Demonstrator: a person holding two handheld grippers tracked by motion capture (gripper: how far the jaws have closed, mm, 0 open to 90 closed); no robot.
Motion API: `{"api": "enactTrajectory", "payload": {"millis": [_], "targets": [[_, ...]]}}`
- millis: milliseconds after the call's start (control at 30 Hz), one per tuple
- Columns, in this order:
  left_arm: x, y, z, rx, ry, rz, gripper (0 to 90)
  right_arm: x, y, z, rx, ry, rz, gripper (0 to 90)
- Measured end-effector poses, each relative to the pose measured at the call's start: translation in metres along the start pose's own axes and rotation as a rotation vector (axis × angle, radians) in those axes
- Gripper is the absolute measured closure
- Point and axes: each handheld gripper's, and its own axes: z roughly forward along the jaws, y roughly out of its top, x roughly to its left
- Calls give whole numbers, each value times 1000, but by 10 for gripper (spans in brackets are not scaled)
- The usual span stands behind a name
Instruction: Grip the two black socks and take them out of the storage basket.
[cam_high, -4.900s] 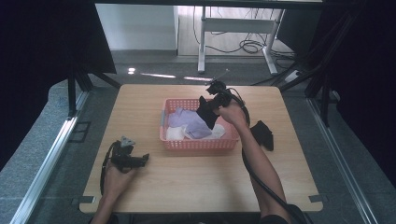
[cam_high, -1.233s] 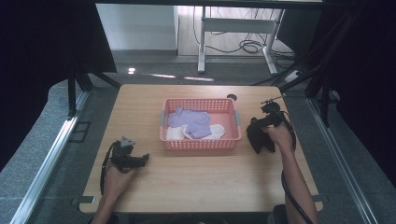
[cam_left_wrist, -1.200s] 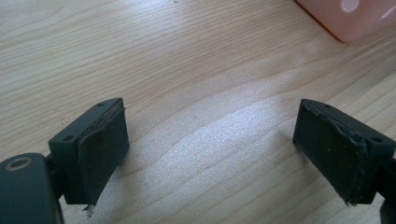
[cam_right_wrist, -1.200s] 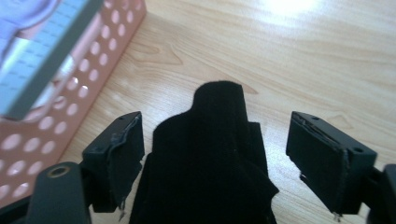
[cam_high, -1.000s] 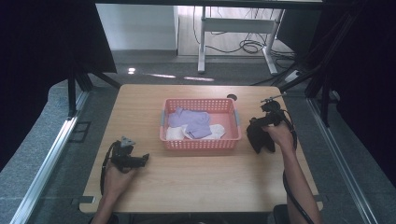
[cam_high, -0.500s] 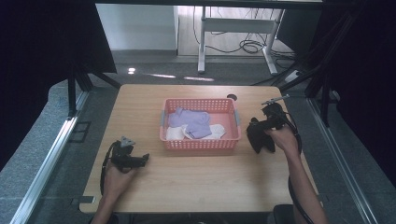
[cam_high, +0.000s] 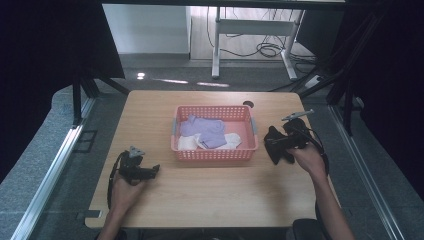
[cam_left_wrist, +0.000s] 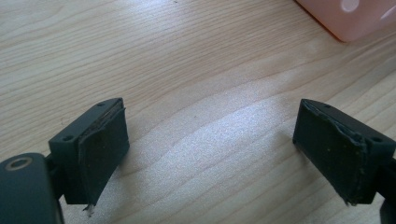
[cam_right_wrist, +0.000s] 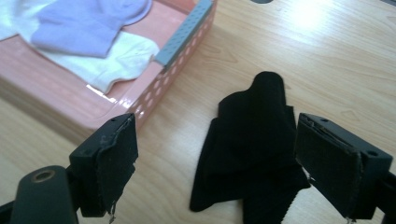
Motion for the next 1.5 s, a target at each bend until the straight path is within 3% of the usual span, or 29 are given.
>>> {"api": "enactTrajectory", "payload": {"millis": [300,867,1433,1500], "targets": [[0,0,0,3,0,1,101,20,-13,-1,-8,32,-20,145],[0,0,0,4,1,1,101,60,-51,28,21,88,-86,146],[0,0,0,0,1,-2,102,80,-86,62,57,127,-112,131],[0,0,0,0,1,-3,102,80,-89,63,31,137,-95,118]]}}
